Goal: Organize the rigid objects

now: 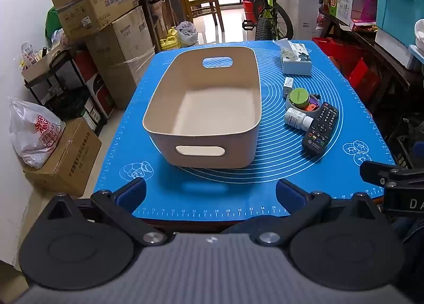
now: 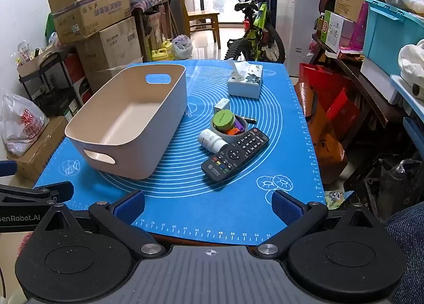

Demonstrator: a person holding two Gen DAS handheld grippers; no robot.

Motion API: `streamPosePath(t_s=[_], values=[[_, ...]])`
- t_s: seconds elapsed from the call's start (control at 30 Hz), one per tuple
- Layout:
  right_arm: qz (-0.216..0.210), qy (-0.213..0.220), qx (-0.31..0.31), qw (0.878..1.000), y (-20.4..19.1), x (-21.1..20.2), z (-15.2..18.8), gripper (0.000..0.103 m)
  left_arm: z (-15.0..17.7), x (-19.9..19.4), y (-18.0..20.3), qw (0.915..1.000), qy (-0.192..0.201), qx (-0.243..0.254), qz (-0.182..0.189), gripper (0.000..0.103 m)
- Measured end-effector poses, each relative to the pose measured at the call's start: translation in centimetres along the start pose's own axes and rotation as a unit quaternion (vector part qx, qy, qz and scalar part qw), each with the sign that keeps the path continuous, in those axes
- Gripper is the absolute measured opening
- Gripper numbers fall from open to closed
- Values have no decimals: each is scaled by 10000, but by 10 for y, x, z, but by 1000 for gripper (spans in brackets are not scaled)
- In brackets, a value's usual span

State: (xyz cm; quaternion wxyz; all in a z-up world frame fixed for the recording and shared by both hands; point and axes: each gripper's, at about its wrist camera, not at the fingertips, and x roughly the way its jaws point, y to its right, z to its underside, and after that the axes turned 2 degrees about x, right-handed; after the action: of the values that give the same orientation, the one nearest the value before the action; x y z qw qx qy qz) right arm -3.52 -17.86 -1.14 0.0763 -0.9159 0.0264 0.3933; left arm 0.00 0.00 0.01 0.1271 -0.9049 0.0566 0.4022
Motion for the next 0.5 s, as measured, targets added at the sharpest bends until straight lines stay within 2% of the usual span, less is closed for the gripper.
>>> streamPosePath(t_s=[0.5], values=[[46,15,-50,10000,-1,-1,0,101,-2,-1,-4,10000,47,36,10,103]])
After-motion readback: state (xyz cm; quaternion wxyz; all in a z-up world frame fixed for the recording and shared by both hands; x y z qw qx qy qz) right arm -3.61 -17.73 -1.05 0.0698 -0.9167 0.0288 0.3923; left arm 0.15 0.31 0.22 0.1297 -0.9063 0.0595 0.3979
